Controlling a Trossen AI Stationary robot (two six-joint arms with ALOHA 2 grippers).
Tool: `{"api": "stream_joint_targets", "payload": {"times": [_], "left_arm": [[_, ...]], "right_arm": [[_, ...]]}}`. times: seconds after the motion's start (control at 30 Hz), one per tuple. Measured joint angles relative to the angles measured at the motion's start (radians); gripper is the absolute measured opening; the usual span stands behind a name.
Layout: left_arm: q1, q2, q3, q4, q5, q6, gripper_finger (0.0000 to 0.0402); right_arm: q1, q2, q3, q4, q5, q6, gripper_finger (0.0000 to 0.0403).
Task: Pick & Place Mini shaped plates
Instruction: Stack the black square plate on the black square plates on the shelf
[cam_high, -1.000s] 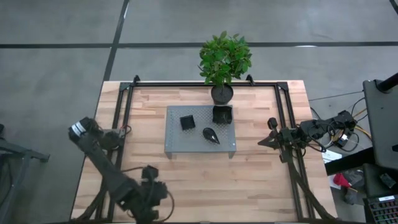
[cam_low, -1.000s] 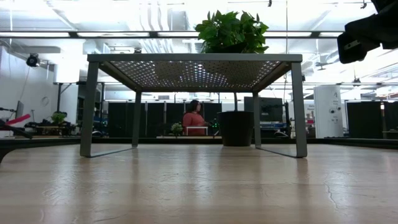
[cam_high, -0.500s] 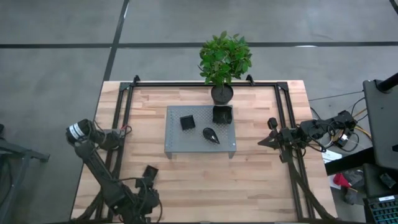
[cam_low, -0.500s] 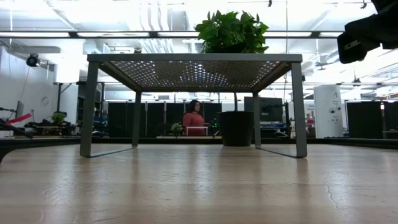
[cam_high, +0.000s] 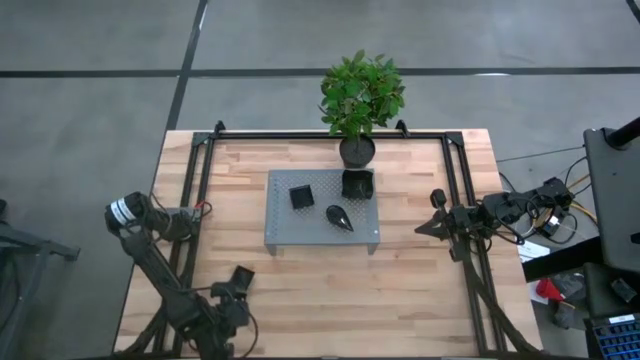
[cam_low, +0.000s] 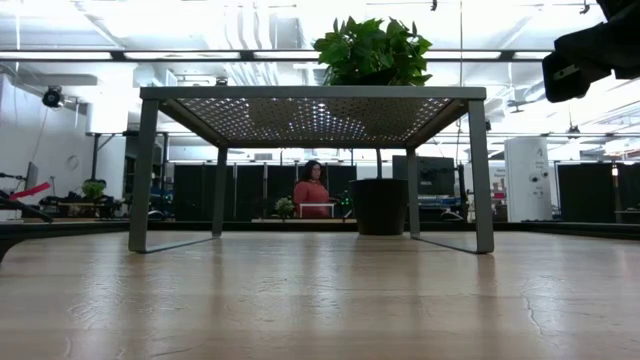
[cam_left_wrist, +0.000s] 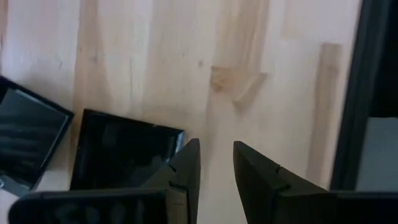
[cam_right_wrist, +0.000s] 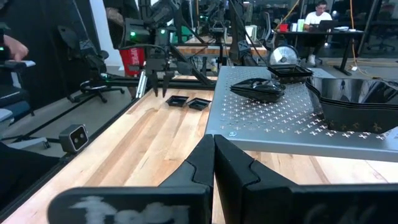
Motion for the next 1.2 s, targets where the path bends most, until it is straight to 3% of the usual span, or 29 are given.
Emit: {"api": "stream_joint_targets", "payload": {"times": [0.97, 1.2], "left_arm": [[0.005, 0.0, -0.087, -0.032, 0.017, -0.016, 0.0088], [0.009, 0.0, -0.087, -0.004, 0.019, -0.023, 0.0039]], "right_arm": [[0.0, 0.0, 0.0, 0.0, 0.0, -0.002, 0.0008], [0.0, 0.0, 0.0, 0.0, 0.0, 0.0, 0.0008]]}}
